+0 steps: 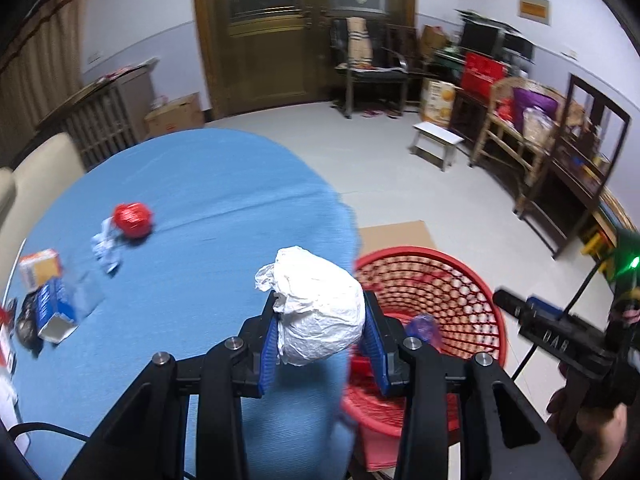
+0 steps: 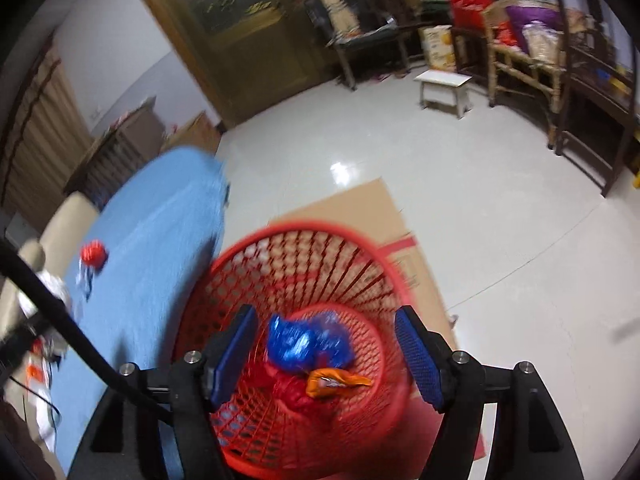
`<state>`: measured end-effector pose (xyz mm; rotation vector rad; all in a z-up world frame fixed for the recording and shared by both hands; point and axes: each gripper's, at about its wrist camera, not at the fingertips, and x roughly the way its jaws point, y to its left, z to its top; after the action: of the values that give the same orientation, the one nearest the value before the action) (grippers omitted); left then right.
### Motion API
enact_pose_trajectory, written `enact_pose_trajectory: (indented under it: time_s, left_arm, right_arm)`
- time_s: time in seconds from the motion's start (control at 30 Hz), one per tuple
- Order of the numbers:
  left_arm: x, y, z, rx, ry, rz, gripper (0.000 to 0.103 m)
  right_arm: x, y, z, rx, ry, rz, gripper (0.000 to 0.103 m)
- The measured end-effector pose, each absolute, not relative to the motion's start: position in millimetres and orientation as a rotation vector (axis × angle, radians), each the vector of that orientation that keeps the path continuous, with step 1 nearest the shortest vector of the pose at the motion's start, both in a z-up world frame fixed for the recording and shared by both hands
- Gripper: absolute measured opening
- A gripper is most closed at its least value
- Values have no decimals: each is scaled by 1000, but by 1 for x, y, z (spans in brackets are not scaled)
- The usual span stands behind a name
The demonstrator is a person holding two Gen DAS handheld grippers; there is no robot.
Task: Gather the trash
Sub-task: 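Drop the white plastic bag into the red basket by opening the left tool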
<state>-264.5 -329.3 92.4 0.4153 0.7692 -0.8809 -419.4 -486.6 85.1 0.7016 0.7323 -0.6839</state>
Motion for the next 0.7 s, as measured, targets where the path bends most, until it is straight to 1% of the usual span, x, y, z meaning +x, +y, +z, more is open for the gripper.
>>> enact_pose_trajectory:
  time_s: [0.13,0.23,0.27,0.3,0.33,0.47,0.7]
  left_arm:
    - [-279,-350,86,425,793,-953,40]
    - [-288,-362,80,445,816,-998,46]
    - [-290,-367,77,452,834,-1020,57]
    - [-292,-372,72,465,866,-1042,72]
    - [-292,-375,69,476,888,-1054,75]
    - [-290,-369,71,466,891,-1038,75]
    - [-253,-311,96,346,845,-928,76]
  right_arm:
    - [-436,-496,104,715,653,-732,75]
    - [-446,-501,116,716,605,-753,75]
    - [-447,-503,119,716,592,-760,75]
    - [-449,-504,123,718,579,-765,75]
    - [-452,-505,126,721,571,-767,75]
    - [-453,-505,135,719,556,-766,75]
    - [-438,-491,134,703,573,-730,75]
